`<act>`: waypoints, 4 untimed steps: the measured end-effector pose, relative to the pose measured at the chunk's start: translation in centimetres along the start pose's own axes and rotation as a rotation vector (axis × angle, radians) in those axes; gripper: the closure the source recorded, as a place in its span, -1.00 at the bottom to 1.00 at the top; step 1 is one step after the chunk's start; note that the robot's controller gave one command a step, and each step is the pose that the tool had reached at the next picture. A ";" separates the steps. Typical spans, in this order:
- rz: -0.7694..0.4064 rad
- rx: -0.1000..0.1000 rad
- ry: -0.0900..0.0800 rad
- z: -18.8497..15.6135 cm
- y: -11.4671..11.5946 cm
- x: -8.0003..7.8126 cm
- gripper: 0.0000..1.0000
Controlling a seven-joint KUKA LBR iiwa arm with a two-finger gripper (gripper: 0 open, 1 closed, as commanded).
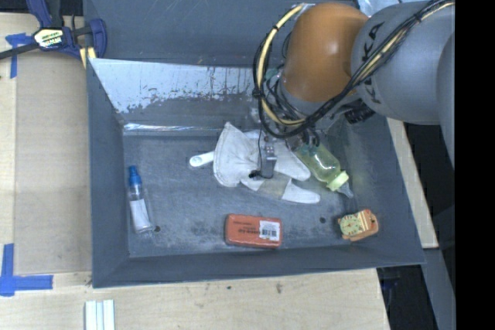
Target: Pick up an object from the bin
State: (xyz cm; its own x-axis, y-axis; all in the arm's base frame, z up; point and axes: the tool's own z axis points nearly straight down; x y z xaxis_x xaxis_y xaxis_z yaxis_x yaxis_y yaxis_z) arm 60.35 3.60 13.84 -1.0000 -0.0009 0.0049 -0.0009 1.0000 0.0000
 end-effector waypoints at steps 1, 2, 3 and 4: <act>0.000 -0.001 -0.008 -0.5 0.0 -0.2 -1.00; -0.015 0.000 -0.017 3.6 0.9 -0.5 -1.00; 0.277 -0.005 -0.010 6.2 0.0 -0.2 1.00; 0.277 -0.005 -0.010 6.2 0.0 -0.2 1.00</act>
Offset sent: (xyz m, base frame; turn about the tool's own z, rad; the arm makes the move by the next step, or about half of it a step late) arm 0.0018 0.0156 -0.0684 -0.0248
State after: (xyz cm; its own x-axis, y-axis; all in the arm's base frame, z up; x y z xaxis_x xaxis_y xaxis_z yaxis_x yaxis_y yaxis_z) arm 60.53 3.62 7.64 -0.9621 0.2727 -0.0049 0.2727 0.9621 0.0048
